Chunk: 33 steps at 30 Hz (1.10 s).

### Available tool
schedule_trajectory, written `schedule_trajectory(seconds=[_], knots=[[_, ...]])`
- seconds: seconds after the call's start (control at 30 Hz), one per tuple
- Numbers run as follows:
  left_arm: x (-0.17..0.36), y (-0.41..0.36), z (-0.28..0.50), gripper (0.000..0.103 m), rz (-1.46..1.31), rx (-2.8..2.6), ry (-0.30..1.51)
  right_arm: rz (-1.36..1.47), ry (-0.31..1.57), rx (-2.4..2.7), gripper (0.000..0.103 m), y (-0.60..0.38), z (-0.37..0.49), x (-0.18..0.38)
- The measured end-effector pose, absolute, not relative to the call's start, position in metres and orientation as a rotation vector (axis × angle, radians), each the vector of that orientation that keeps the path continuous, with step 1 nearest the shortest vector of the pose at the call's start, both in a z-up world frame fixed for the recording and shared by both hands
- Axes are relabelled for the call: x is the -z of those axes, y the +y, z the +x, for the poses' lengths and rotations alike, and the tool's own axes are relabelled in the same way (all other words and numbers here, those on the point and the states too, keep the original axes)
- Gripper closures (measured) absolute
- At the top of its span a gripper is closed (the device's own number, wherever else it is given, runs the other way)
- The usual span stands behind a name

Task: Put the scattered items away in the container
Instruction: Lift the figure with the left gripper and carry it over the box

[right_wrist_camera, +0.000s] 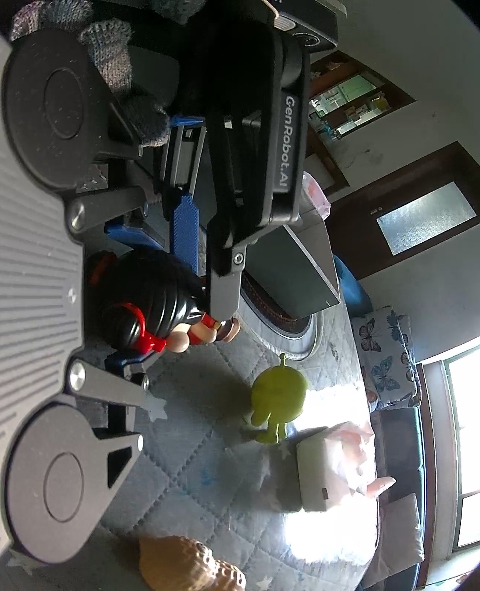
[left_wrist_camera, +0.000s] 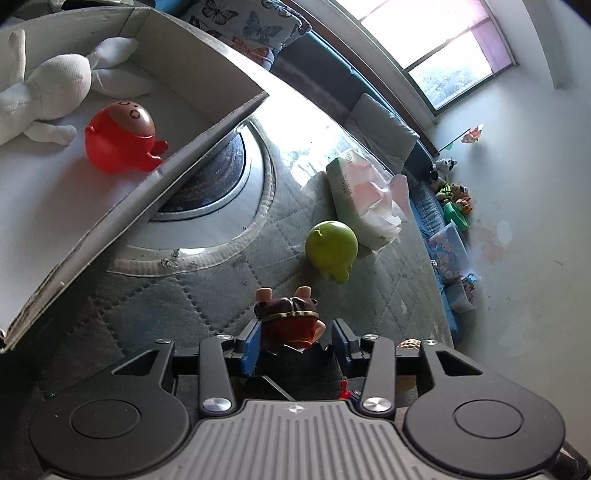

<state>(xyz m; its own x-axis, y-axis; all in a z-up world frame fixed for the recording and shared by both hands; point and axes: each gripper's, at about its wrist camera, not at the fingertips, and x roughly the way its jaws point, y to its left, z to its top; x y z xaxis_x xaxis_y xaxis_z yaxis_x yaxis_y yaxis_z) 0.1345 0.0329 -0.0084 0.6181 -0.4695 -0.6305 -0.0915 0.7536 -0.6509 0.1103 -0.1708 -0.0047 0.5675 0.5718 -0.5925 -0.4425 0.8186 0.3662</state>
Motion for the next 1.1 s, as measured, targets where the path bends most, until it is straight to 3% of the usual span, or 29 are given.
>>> schedule_trajectory(seconds=[0.27,0.67,1.1], knots=[[-0.007,0.033,0.121,0.059,-0.693,0.242,0.851,0.183,0.739,-0.593,0.049,-0.17,0.101,-0.005],[-0.079,0.101,0.095,0.059,-0.691,0.154,0.588,0.111,0.558,-0.737,0.049,-0.11,0.106,-0.073],[-0.047,0.196,0.119,0.06,-0.822,0.001,0.645,0.097,0.707,-0.879,0.049,-0.007,0.155,-0.057]])
